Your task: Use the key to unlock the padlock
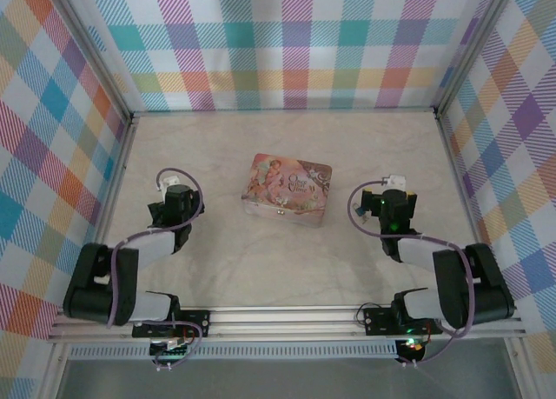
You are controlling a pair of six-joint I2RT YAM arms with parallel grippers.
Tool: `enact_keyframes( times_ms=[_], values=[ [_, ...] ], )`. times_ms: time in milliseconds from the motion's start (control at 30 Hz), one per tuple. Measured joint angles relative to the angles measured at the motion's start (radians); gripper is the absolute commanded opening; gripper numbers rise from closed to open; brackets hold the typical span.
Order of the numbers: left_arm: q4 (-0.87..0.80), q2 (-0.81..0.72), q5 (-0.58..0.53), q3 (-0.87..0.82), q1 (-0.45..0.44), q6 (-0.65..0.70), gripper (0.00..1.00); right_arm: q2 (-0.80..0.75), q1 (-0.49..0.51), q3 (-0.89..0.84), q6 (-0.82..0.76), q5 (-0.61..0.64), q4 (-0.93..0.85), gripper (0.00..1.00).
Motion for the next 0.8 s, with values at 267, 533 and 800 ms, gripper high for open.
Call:
enact_keyframes(
  times_ms=[267, 533, 800],
  values=[
    [0.340, 0.161, 0.109, -0.025, 0.011, 0.086, 1.00, 0.180, -0.104, -0.007, -0.030, -0.176, 0.266, 1.00],
    [0.407, 0.186, 0.160, -0.032, 0.018, 0.102, 1.00, 0.198, -0.135, 0.055, -0.018, -0.232, 0.227, 1.00],
    [0.424, 0.186, 0.161, -0.032, 0.018, 0.112, 1.00, 0.198, -0.138, 0.057, -0.014, -0.254, 0.195, 1.00]
  ],
)
